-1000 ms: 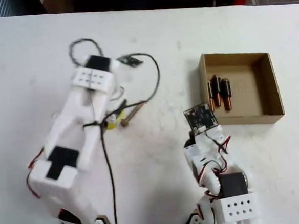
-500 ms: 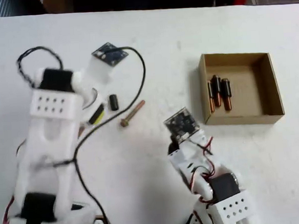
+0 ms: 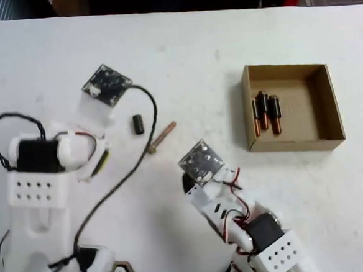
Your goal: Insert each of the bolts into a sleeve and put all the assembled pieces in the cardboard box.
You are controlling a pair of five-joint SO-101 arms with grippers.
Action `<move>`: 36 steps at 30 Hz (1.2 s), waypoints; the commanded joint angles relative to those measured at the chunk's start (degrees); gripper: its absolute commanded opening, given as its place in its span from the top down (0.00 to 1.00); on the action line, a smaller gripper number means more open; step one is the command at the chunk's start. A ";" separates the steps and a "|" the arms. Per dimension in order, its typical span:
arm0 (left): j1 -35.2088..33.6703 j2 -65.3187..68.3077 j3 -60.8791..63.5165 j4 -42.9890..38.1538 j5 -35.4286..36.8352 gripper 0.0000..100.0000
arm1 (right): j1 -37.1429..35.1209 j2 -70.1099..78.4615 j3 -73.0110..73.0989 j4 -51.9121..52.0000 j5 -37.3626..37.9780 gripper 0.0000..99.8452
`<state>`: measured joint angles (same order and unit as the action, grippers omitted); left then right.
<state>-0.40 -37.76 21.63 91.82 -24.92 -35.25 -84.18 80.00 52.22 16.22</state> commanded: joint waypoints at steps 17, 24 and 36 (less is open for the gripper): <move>-0.40 -19.65 25.76 -31.12 0.09 0.98 | -2.86 -0.57 10.55 -26.24 -0.53 0.98; -0.31 -21.93 26.29 -31.38 11.08 0.98 | -2.77 -0.57 14.95 -37.58 -6.15 0.98; 6.29 -22.02 26.29 -37.10 14.33 0.98 | 0.57 -0.66 13.98 -46.81 -14.51 0.98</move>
<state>1.98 -58.07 48.88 56.75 -11.38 -35.52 -84.09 95.38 8.88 2.51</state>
